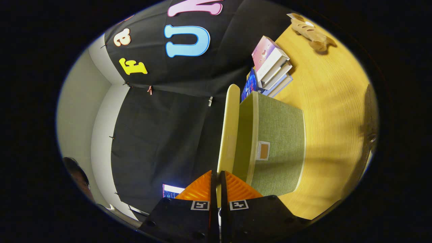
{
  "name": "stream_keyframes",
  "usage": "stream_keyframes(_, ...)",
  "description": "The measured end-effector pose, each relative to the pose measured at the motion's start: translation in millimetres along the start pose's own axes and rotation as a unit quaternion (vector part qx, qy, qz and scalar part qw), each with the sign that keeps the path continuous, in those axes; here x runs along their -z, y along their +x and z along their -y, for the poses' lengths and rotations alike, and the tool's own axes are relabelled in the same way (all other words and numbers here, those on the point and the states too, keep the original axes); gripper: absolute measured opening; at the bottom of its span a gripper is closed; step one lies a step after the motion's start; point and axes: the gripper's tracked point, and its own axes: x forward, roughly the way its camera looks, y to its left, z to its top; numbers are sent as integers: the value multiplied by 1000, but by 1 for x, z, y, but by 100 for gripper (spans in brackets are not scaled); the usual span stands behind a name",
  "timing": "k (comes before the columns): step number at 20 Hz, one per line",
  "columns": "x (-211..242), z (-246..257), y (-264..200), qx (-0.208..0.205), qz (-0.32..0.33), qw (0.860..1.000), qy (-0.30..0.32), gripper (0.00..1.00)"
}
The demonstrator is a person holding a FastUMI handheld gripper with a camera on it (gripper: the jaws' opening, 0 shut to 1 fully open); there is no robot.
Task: Open the storage box then place both shoes into the box .Put the left shoe in first, then the right shoe, with the right side of both shoes facing outward in a uniform manner.
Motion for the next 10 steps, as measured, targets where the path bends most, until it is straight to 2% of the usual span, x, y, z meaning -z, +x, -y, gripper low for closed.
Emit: stream_keyframes(10,-5,-89,59,-29,-2,998,-56,8)
